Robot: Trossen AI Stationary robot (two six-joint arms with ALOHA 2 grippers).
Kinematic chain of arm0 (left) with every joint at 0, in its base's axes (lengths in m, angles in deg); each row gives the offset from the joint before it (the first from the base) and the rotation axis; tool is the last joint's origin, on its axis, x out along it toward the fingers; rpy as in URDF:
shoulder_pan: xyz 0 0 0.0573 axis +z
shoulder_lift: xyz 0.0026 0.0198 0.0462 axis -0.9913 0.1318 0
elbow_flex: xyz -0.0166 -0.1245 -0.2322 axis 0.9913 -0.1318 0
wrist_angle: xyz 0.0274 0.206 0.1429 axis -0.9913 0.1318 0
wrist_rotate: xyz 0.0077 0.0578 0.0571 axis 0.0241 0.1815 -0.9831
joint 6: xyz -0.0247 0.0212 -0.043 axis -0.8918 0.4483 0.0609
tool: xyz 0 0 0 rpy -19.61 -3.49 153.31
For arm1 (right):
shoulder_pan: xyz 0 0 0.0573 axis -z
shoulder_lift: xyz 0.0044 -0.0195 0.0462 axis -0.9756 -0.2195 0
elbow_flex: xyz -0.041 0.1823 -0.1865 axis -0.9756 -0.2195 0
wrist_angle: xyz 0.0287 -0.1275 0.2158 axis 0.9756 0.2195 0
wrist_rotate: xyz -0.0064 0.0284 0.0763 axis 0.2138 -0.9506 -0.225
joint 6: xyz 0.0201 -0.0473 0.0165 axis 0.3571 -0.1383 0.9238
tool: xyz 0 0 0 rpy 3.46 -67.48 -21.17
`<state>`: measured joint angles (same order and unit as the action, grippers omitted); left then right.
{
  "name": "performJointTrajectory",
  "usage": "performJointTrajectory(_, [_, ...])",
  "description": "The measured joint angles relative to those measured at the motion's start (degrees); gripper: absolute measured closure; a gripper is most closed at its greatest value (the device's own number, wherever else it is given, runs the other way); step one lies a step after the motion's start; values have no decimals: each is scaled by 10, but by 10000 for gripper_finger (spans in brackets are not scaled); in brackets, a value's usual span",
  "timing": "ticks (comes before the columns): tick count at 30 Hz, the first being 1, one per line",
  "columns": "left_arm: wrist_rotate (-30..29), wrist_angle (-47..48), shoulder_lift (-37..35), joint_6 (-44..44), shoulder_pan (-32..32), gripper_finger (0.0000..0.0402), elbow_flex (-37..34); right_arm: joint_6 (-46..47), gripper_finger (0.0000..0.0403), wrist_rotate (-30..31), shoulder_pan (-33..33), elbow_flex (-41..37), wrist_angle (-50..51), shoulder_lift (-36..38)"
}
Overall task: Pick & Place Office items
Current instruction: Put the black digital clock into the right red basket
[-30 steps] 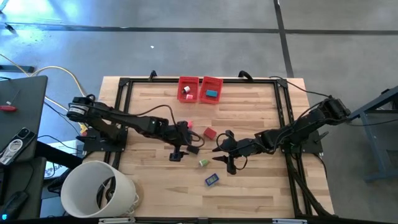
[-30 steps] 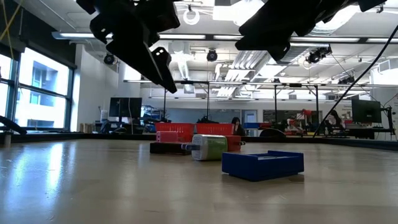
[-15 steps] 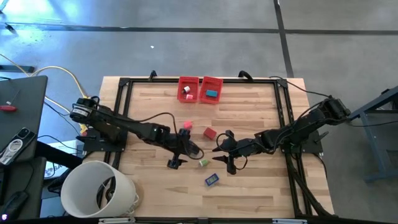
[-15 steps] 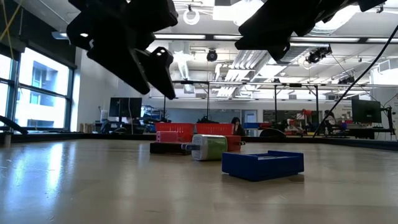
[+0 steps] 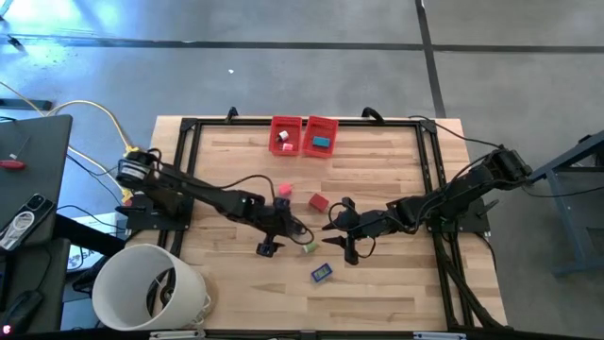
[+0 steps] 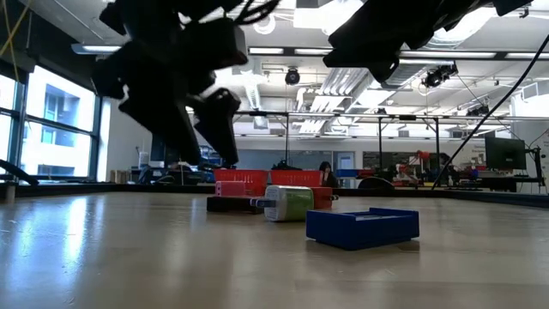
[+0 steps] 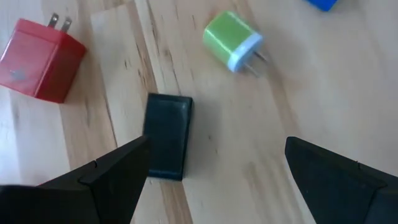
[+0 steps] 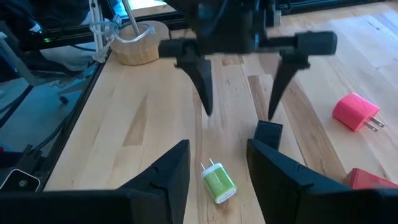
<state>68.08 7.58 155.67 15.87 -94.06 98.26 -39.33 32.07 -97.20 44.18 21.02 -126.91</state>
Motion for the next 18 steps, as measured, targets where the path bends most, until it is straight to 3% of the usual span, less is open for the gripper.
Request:
performJointTrajectory(6, [-68,-6,31,19,0,41,0,0,257,0,0,0,0,0])
performJointTrajectory(18, [-64,-17,63,14,5,41,0,0,257,0,0,0,0,0])
